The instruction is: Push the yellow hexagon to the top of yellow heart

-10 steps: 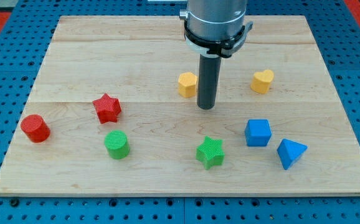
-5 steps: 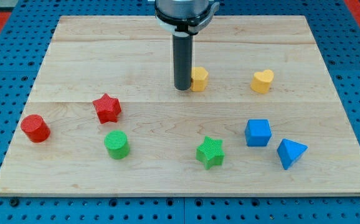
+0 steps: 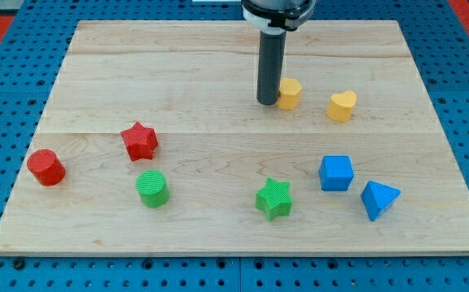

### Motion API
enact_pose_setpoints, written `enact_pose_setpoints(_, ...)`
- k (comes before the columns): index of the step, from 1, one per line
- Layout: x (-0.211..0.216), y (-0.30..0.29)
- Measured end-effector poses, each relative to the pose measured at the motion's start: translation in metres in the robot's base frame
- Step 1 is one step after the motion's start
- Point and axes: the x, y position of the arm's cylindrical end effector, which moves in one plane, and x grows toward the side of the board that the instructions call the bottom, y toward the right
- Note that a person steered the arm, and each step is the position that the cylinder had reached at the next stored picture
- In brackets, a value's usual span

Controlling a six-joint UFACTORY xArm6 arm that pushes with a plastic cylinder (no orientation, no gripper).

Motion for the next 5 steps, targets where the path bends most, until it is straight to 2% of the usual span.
enact_pose_setpoints(2, -0.018, 0.02)
enact_pose_setpoints(4, -0.017, 0.071)
enact_pose_setpoints(5, -0.029, 0.055)
